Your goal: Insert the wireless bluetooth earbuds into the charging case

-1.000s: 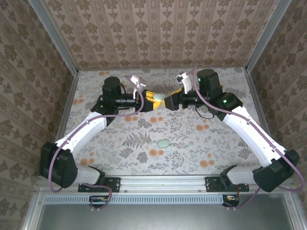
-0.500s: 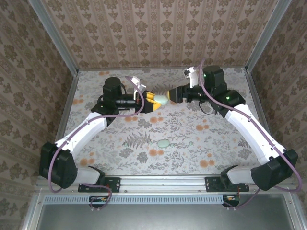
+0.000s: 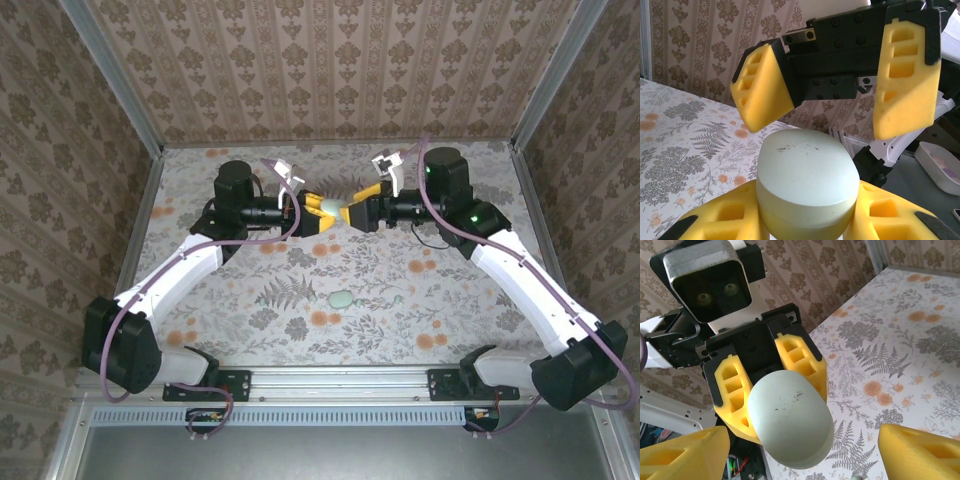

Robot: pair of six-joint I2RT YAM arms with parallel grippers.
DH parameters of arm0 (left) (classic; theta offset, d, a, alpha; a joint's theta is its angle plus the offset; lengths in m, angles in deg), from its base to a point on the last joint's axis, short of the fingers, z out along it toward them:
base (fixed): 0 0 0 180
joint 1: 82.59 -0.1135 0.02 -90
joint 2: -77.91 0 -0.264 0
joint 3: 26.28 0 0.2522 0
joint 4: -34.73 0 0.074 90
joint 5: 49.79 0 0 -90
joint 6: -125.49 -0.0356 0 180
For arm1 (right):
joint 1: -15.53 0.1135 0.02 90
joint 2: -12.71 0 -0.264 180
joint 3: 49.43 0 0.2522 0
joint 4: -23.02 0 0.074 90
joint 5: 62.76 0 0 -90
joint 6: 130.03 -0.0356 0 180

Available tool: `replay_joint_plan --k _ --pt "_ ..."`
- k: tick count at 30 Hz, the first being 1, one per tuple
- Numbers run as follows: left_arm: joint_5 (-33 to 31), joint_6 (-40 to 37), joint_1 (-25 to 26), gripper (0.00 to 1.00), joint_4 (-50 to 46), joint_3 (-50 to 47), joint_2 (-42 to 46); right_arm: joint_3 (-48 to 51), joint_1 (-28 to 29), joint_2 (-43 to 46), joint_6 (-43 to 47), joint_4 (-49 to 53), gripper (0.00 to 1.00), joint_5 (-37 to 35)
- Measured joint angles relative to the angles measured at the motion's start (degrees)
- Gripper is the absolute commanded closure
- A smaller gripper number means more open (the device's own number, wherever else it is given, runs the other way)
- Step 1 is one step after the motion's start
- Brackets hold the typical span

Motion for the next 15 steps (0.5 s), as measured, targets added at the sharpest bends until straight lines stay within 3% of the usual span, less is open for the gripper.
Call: replay_joint_plan --k 15 --pt "0.4 0.4 0.0 0.83 0.0 0.0 0.0 -0.7 0.6 -2.4 3.5 0.0 0.23 0.3"
